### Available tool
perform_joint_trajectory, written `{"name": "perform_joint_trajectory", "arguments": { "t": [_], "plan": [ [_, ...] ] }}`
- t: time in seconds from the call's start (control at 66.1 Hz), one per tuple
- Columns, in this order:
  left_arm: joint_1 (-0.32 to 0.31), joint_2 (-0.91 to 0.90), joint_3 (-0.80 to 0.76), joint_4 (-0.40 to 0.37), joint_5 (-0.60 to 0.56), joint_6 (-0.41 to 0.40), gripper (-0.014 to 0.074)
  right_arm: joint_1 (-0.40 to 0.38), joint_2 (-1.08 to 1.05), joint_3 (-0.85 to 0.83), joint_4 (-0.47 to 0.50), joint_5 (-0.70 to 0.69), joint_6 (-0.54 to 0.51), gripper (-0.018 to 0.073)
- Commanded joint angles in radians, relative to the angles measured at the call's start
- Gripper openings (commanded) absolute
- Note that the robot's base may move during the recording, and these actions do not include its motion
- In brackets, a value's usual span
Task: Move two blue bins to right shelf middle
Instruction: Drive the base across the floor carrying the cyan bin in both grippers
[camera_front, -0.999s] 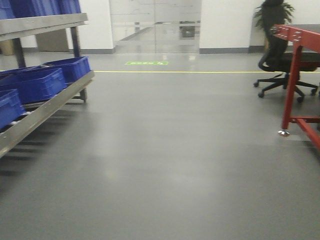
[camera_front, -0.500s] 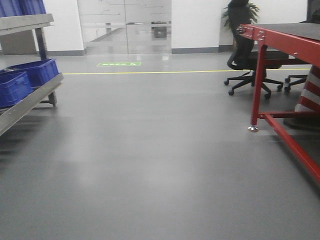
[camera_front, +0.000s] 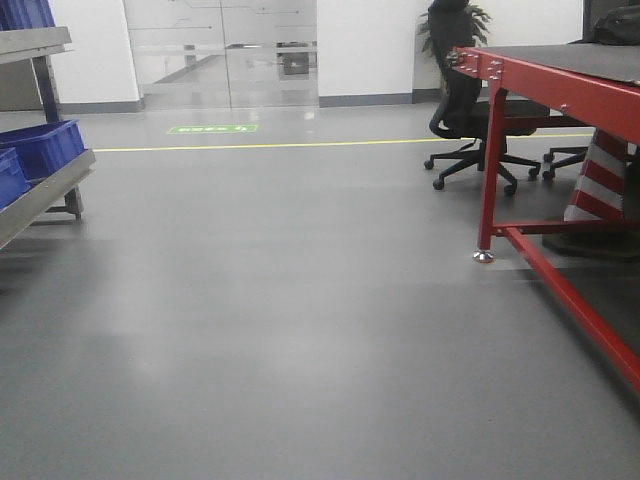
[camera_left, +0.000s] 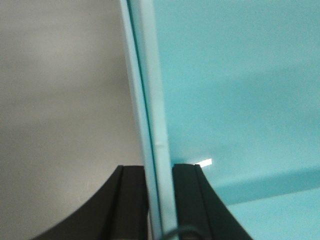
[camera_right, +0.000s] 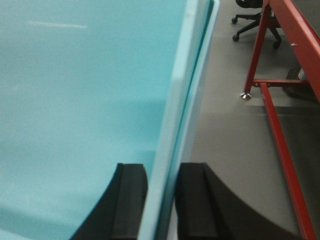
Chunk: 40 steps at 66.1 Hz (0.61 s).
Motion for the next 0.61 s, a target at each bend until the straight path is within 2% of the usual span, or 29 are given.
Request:
{"name": "perform_joint_trajectory", "arguments": {
  "t": [0.0,0.59],
  "plan": [
    [-0.005,-0.018,-0.018,-0.015,-0.093,0.015,-0.0111,-0.001,-0.018,-0.018,0.0,-0.085,-0.022,-0.0154],
    [-0.005,-0.018,-0.018,-0.015,-0.093,0.015,-0.0111,-0.001,-0.018,-0.018,0.0,-0.085,-0.022,-0.0154]
  ]
}}
